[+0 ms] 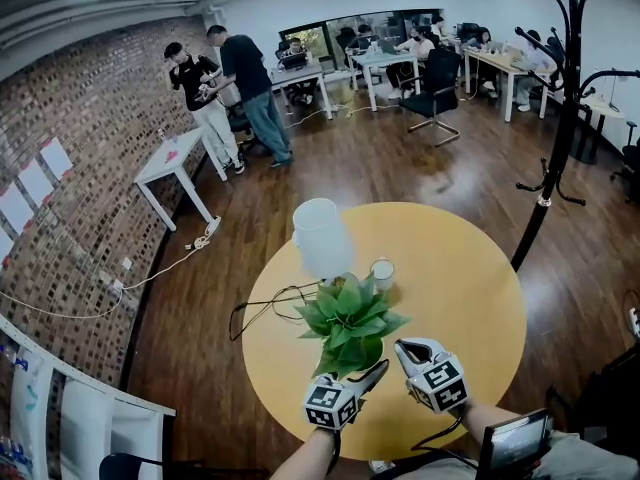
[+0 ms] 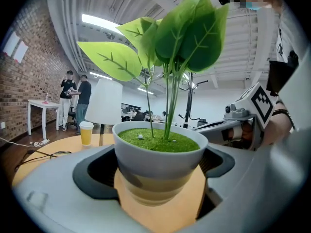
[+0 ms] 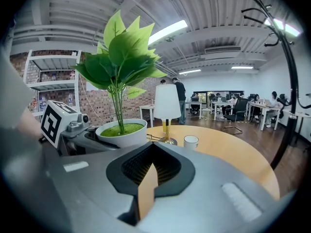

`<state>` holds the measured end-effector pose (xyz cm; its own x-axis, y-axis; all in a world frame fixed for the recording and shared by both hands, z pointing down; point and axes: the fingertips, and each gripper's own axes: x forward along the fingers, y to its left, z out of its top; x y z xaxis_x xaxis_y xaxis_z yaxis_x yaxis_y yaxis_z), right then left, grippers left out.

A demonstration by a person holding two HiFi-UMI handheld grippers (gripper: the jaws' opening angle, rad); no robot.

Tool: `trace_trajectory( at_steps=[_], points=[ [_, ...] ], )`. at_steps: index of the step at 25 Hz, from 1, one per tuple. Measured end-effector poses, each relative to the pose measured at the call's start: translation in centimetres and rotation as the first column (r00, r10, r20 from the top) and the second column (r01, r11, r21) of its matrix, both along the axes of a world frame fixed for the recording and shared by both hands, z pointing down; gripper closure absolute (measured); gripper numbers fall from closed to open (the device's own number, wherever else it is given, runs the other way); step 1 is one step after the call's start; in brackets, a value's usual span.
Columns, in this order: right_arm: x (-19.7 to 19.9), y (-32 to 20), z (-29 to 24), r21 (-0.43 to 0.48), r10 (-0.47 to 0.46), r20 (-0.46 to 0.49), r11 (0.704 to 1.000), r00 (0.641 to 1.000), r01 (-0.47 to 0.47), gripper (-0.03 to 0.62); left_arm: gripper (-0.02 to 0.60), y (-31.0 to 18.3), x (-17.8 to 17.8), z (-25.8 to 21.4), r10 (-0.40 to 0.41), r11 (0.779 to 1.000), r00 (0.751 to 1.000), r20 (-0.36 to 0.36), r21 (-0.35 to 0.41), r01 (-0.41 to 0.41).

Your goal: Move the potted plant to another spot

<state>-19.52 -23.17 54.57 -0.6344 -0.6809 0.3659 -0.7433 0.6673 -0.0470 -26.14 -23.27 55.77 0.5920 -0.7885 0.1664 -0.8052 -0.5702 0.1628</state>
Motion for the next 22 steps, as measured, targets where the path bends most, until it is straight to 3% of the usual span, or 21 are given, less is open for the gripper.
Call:
trace_trajectory(
  at_steps=[15,22],
  points=[
    [-0.7,-3.4,10.6,-0.146,-0.025,-0.040,0.989,0.999,0.019,0.586,0.072,-4.0,-1.6,10.4,-0.036,0.995,0.999,0.031,-0.090,0.039],
    [-0.5,-3.6,12.5,-0.184,-0.023,-0.062,0.983,0.998,0.011,0.586,0.072,-4.9,-1.7,12.6,-0.048,0.992,0.998,0.028,-0.116,0.051]
  ],
)
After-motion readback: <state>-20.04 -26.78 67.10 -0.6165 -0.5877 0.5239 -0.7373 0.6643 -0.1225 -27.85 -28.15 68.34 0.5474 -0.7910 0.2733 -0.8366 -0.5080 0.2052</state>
